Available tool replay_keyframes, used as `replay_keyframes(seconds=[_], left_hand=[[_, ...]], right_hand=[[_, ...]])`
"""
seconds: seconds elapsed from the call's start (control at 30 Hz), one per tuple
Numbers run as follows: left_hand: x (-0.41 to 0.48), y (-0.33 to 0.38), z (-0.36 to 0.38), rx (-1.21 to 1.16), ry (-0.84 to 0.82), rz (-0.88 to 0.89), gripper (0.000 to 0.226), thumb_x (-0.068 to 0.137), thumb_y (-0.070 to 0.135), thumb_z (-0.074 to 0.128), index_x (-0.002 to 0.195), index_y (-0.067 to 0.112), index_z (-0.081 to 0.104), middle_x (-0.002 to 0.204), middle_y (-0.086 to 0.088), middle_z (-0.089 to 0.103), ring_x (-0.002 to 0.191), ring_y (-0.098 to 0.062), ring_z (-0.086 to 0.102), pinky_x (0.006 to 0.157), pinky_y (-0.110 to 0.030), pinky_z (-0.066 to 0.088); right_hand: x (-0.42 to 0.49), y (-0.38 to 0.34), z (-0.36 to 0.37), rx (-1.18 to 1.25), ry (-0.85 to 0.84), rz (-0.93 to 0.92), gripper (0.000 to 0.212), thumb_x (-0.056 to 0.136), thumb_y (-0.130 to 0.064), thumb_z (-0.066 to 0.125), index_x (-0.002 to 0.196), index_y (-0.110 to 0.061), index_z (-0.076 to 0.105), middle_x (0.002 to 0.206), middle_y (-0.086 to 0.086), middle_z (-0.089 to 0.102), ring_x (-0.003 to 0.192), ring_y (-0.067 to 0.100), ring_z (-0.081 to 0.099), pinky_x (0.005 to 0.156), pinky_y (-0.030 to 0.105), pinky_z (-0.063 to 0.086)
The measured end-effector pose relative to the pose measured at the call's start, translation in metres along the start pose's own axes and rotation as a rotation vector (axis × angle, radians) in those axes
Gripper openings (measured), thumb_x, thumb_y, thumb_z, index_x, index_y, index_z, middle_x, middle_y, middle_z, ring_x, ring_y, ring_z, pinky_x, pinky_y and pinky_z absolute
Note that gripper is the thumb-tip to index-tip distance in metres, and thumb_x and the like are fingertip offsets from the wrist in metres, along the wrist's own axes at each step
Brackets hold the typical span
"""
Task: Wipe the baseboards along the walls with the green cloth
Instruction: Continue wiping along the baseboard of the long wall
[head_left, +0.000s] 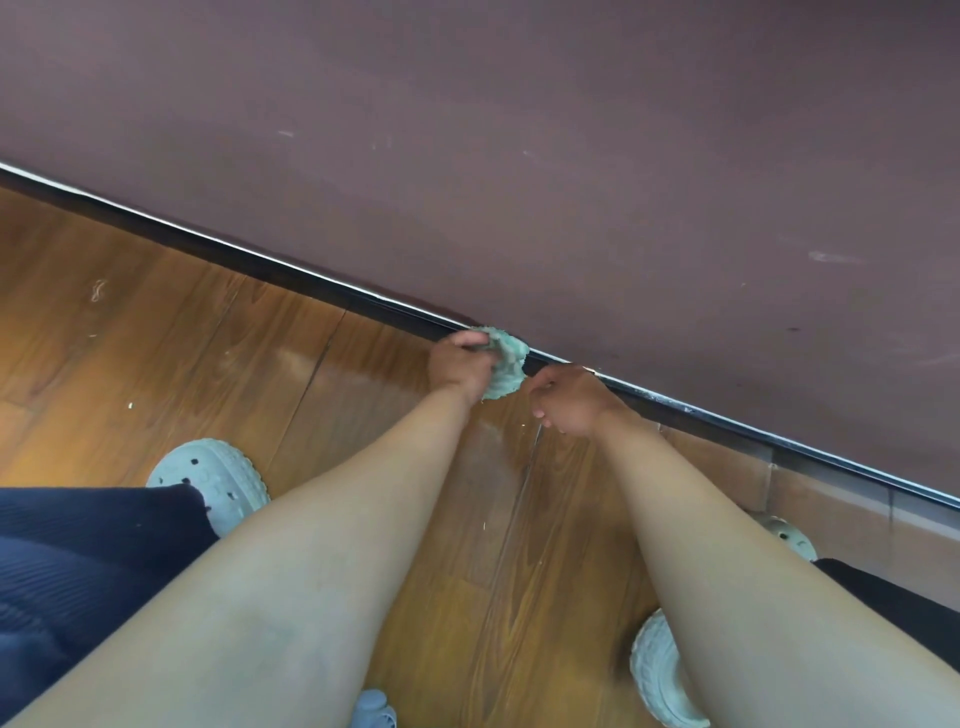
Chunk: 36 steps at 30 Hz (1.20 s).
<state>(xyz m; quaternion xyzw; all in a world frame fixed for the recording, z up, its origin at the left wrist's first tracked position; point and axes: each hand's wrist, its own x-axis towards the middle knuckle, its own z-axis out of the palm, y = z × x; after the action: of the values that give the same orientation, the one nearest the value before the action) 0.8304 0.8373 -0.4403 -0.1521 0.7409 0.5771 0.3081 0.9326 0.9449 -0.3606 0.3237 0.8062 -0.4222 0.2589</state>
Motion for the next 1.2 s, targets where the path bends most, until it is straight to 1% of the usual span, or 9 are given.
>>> replay_keyframes(seconds=[0.17,0.23,0.33,0.47,0.67,0.73,0.87,1.0,1.2], left_hand=[[0.012,0.011,-0.009,-0.201,0.242,0.028,0.022,0.08,-0.011,0.067,0.076,0.01,0.073,0.095,-0.016,0.076,0.088,-0.029,0.073,0.094,-0.047,0.058],[0.019,0.013,-0.015,-0.225,0.274,-0.001,0.028,0.082,-0.01,0.069,0.069,0.015,0.069,0.091,-0.01,0.075,0.092,-0.028,0.073,0.094,-0.045,0.059],[0.018,0.007,-0.011,-0.162,0.221,-0.037,0.025,0.076,-0.002,0.077,0.067,0.019,0.069,0.089,-0.003,0.076,0.093,-0.026,0.075,0.091,-0.042,0.06],[-0.002,-0.002,0.005,-0.11,0.101,-0.011,0.024,0.073,-0.002,0.079,0.071,0.02,0.07,0.096,-0.007,0.078,0.094,-0.026,0.075,0.091,-0.042,0.061],[0.007,0.007,0.004,-0.135,0.191,-0.023,0.018,0.076,0.005,0.073,0.086,0.019,0.066,0.099,-0.007,0.074,0.093,-0.028,0.073,0.09,-0.044,0.061],[0.007,0.006,0.003,-0.103,0.196,-0.015,0.022,0.076,0.008,0.073,0.093,0.02,0.065,0.104,-0.007,0.072,0.095,-0.028,0.073,0.092,-0.043,0.06],[-0.006,0.001,0.012,0.033,0.093,0.055,0.032,0.075,0.011,0.078,0.1,0.021,0.061,0.111,-0.006,0.07,0.098,-0.025,0.071,0.093,-0.041,0.059],[-0.016,-0.005,0.026,0.176,-0.004,0.098,0.05,0.065,0.027,0.092,0.102,0.024,0.058,0.12,-0.004,0.061,0.101,-0.018,0.066,0.095,-0.032,0.055],[0.007,0.011,0.009,-0.018,0.317,0.112,0.015,0.082,0.007,0.08,0.091,0.011,0.069,0.104,-0.01,0.074,0.101,-0.024,0.071,0.097,-0.027,0.053]], right_hand=[[-0.002,0.009,-0.001,0.043,-0.008,0.021,0.02,0.091,-0.012,0.048,0.097,-0.022,0.064,0.097,0.004,0.066,0.1,0.025,0.065,0.086,0.035,0.051],[-0.003,0.013,-0.002,0.059,0.0,0.026,0.019,0.091,-0.015,0.049,0.098,-0.022,0.065,0.103,0.008,0.07,0.102,0.027,0.067,0.089,0.038,0.053],[-0.004,0.017,-0.003,0.089,0.002,0.035,0.019,0.091,-0.013,0.049,0.09,-0.024,0.063,0.099,0.008,0.071,0.099,0.028,0.069,0.087,0.039,0.054],[-0.002,0.013,-0.002,0.105,0.01,0.037,0.026,0.088,-0.008,0.047,0.077,-0.028,0.061,0.094,0.008,0.071,0.091,0.027,0.068,0.08,0.037,0.054],[-0.005,0.018,-0.004,0.13,-0.034,0.061,0.021,0.089,-0.01,0.047,0.091,-0.009,0.068,0.086,0.012,0.068,0.078,0.024,0.063,0.083,0.045,0.057],[-0.006,0.022,-0.006,0.136,-0.038,0.088,0.023,0.09,-0.011,0.047,0.095,-0.001,0.066,0.083,0.012,0.066,0.075,0.023,0.062,0.079,0.043,0.058],[-0.007,0.025,-0.007,0.194,-0.027,0.109,0.016,0.092,-0.006,0.044,0.09,-0.01,0.06,0.079,0.012,0.059,0.065,0.02,0.058,0.067,0.034,0.047],[-0.006,0.027,-0.006,0.201,-0.038,0.121,0.015,0.092,-0.013,0.046,0.087,-0.012,0.06,0.079,0.01,0.061,0.068,0.022,0.058,0.064,0.032,0.047],[-0.001,0.032,-0.012,0.22,-0.029,0.142,0.022,0.094,-0.01,0.046,0.103,-0.006,0.065,0.082,0.009,0.062,0.073,0.022,0.059,0.061,0.027,0.049]])
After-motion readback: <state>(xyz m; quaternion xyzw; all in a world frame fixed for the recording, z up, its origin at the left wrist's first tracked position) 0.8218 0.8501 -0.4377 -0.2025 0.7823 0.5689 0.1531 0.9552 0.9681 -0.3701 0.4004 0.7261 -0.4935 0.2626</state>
